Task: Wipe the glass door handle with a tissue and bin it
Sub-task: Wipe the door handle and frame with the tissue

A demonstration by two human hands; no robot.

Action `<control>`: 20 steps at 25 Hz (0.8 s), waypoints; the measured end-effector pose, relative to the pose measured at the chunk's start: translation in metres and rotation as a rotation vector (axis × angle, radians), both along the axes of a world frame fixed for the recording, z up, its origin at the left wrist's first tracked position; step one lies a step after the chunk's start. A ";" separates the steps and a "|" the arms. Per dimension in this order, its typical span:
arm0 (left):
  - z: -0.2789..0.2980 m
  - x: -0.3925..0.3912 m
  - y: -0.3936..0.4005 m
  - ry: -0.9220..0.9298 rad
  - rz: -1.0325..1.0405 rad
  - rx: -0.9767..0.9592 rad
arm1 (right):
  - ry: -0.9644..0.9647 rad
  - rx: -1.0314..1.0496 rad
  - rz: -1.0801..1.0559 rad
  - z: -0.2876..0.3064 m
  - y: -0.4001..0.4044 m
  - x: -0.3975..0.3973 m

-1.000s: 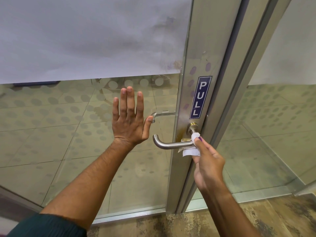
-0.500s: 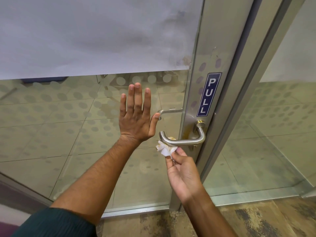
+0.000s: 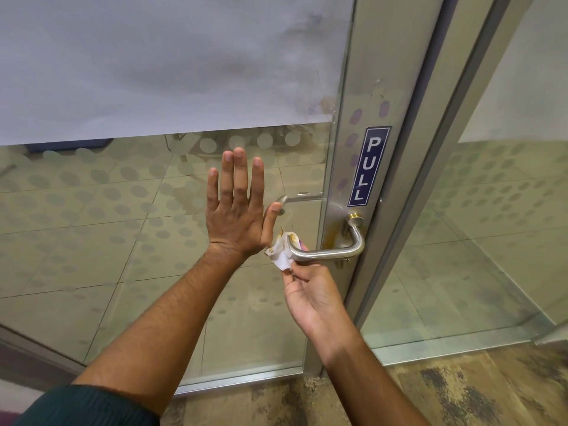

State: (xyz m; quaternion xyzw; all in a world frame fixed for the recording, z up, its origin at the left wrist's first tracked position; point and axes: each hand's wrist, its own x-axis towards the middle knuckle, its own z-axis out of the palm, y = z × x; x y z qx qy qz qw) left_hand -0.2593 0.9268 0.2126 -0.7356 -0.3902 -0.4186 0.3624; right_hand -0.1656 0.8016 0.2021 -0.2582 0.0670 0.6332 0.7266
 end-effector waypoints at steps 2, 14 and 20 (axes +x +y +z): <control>0.001 -0.001 -0.001 0.007 0.003 -0.008 | -0.025 0.015 0.007 -0.003 -0.006 0.002; 0.005 0.002 -0.008 -0.070 -0.076 -0.068 | -0.906 -0.194 -0.429 -0.007 -0.051 0.082; 0.017 0.016 -0.006 -0.037 -0.063 -0.047 | -1.944 0.000 -0.532 0.004 -0.023 0.103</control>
